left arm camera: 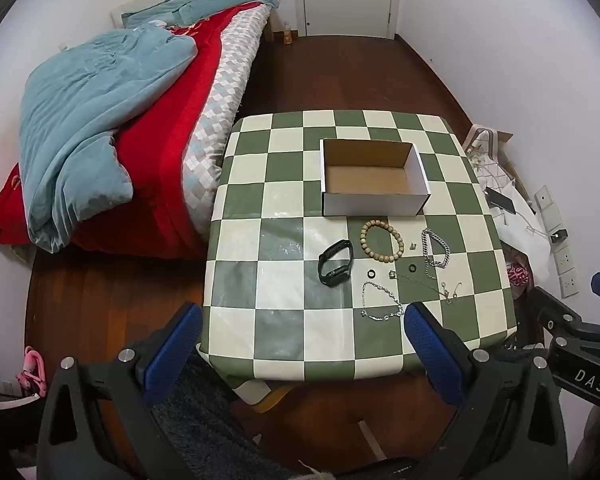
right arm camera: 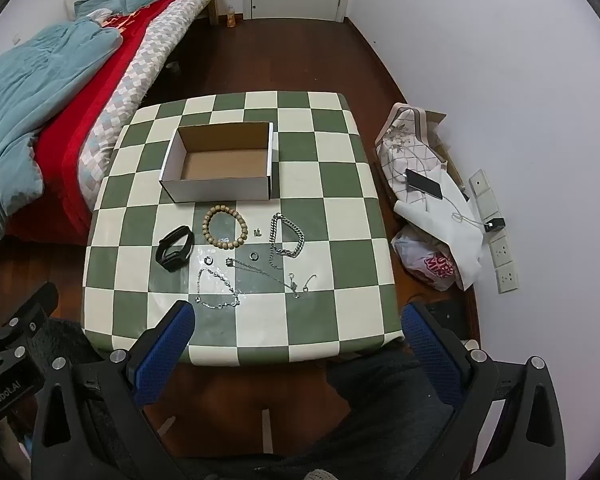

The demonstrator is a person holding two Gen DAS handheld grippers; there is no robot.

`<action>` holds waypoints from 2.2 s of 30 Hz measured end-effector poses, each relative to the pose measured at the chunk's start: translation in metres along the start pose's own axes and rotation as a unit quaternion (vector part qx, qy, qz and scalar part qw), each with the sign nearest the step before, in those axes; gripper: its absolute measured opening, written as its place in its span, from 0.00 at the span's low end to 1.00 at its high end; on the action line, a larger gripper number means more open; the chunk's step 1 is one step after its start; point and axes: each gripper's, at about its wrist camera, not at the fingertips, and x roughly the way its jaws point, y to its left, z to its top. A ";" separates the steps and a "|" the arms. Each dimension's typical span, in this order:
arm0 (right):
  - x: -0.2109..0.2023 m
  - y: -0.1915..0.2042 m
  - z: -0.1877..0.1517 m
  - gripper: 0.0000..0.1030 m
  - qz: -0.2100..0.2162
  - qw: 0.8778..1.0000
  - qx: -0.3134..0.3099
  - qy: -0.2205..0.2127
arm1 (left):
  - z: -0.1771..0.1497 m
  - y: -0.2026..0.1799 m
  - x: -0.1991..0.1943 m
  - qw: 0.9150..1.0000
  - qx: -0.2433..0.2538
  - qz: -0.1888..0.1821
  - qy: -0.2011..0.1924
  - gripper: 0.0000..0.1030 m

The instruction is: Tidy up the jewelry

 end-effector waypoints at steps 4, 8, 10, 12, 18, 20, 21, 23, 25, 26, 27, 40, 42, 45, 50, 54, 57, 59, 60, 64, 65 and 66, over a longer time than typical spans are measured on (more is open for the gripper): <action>-0.001 0.000 0.000 1.00 0.003 1.000 0.000 0.000 | 0.001 0.001 -0.001 1.000 -0.001 0.000 -0.002 1.00; -0.005 0.000 -0.001 1.00 0.004 1.000 -0.003 0.000 | 0.000 0.000 0.000 1.000 -0.001 -0.003 -0.001 1.00; -0.002 0.003 0.000 1.00 -0.001 1.000 -0.002 0.004 | 0.000 0.000 0.000 1.000 0.000 -0.004 0.000 1.00; -0.003 0.004 0.000 1.00 -0.005 1.000 -0.003 0.004 | 0.000 -0.001 0.002 1.000 0.000 -0.005 0.002 1.00; -0.003 0.002 -0.002 1.00 -0.004 1.000 -0.005 0.005 | -0.001 -0.009 -0.002 1.000 0.000 -0.018 0.004 1.00; -0.003 0.003 -0.002 1.00 -0.004 1.000 -0.004 0.005 | -0.001 -0.008 -0.003 1.000 0.000 -0.019 0.003 1.00; -0.005 0.002 -0.002 1.00 -0.004 1.000 -0.004 0.005 | -0.002 -0.008 -0.004 1.000 0.000 -0.020 0.003 1.00; -0.005 0.001 -0.002 1.00 -0.004 1.000 -0.004 0.005 | -0.001 -0.009 -0.004 1.000 0.000 -0.020 0.003 1.00; -0.005 0.001 -0.002 1.00 -0.004 1.000 -0.004 0.004 | -0.001 -0.009 -0.005 1.000 0.001 -0.020 0.002 1.00; -0.006 0.001 -0.003 1.00 -0.005 1.000 -0.003 0.004 | -0.001 -0.010 -0.005 1.000 0.001 -0.020 0.002 1.00; -0.005 0.001 -0.003 1.00 -0.005 1.000 -0.004 0.004 | -0.001 -0.011 -0.005 1.000 0.002 -0.020 0.001 1.00; -0.014 -0.006 -0.006 1.00 -0.003 1.000 -0.002 0.000 | 0.000 -0.011 -0.007 1.000 0.003 -0.022 0.000 1.00; -0.014 -0.006 -0.005 1.00 -0.003 1.000 -0.003 0.001 | -0.001 -0.011 -0.007 1.000 0.002 -0.023 0.000 1.00; -0.017 -0.008 -0.005 1.00 -0.002 1.000 -0.002 -0.001 | 0.000 -0.011 -0.008 1.000 0.003 -0.023 -0.001 1.00; -0.022 -0.012 -0.001 1.00 -0.003 1.000 -0.003 -0.004 | 0.002 -0.012 -0.010 1.000 0.002 -0.022 -0.004 1.00; -0.023 -0.011 0.000 1.00 -0.004 1.000 -0.003 -0.005 | 0.003 -0.014 -0.011 1.000 0.003 -0.022 -0.005 1.00; -0.022 -0.011 0.000 1.00 -0.004 1.000 -0.003 -0.006 | 0.002 -0.014 -0.011 1.000 0.002 -0.022 -0.004 1.00; -0.023 -0.011 0.001 1.00 -0.003 1.000 -0.005 -0.005 | 0.002 -0.014 -0.011 1.000 0.003 -0.022 -0.005 1.00; -0.023 -0.011 0.001 1.00 -0.004 1.000 -0.005 -0.004 | 0.002 -0.014 -0.011 1.000 0.003 -0.021 -0.006 1.00; -0.023 -0.010 0.000 1.00 -0.004 1.000 -0.004 -0.006 | 0.003 -0.014 -0.011 1.000 0.003 -0.021 -0.007 1.00; -0.024 -0.011 0.001 1.00 -0.004 1.000 -0.004 -0.006 | 0.003 -0.015 -0.012 1.000 0.003 -0.021 -0.008 1.00; -0.023 -0.010 0.000 1.00 -0.001 1.000 -0.005 -0.006 | 0.003 -0.015 -0.013 1.000 0.003 -0.022 -0.008 1.00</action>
